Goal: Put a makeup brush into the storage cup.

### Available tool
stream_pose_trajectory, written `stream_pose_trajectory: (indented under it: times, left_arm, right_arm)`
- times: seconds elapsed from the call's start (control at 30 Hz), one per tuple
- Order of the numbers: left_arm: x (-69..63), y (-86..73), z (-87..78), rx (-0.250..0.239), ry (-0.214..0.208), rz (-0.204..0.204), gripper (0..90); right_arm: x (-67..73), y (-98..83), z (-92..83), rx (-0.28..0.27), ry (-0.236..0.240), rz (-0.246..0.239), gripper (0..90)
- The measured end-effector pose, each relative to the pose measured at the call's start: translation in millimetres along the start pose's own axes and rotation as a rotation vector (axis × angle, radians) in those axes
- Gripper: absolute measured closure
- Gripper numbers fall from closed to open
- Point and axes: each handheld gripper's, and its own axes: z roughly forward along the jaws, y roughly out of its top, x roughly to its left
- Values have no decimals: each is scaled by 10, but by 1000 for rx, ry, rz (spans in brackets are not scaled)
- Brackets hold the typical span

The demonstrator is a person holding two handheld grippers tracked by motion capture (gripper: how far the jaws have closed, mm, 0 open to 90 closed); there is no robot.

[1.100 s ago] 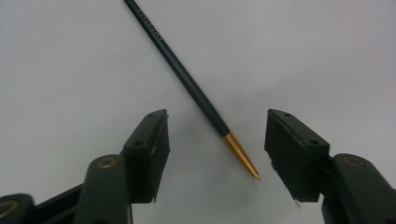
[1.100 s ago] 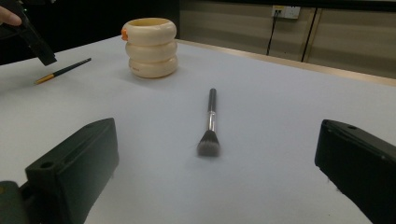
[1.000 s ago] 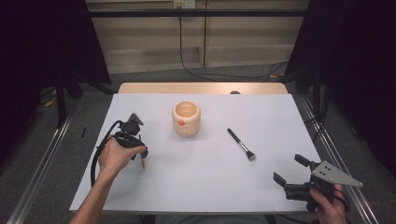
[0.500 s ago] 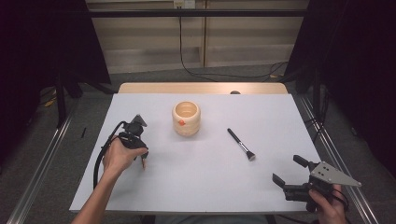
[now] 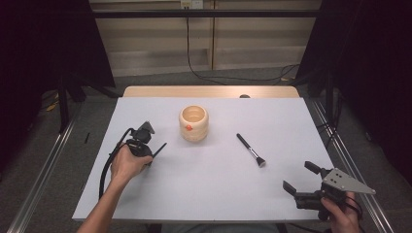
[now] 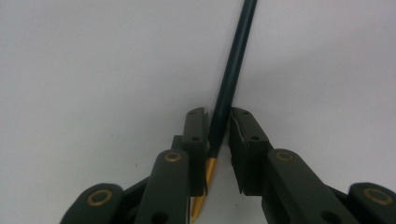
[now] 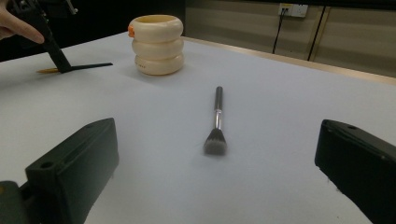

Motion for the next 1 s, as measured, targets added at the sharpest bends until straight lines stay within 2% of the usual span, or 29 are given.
stream_pose_trajectory:
  times: [0.13,0.3,0.47,0.6,0.77,1.0]
  left_arm:
    - [6,0,3,3,-6,12,780]
    - [38,12,4,12,-12,26,834]
    - [58,14,6,11,-26,23,834]
    - [74,-21,0,-14,-42,24,833]
    - [80,-31,-17,-20,-38,45,836]
    - [106,-71,-26,-52,-58,33,836]
  right_arm:
    - [1,-1,-3,-1,3,-2,0]
    - [1,1,0,1,0,0,0]
    - [-2,0,-1,0,2,-1,0]
    - [-2,1,-2,-2,3,0,0]
    - [3,5,1,-2,2,-4,0]
    - [-7,3,0,-4,-5,-2,0]
